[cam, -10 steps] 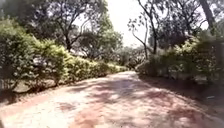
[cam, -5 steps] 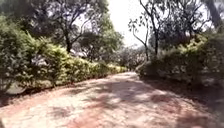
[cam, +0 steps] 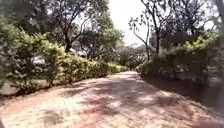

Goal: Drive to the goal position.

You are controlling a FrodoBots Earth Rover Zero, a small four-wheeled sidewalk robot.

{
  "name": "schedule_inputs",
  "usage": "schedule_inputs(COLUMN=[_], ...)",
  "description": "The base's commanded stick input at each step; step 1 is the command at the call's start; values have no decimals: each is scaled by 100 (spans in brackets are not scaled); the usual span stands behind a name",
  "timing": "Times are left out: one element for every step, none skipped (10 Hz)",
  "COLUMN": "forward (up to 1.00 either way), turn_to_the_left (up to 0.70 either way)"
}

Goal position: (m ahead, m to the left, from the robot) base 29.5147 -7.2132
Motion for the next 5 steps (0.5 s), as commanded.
schedule_inputs(forward=[50,50,50,50,50], turn_to_the_left=[-50,-50,0,0,0])
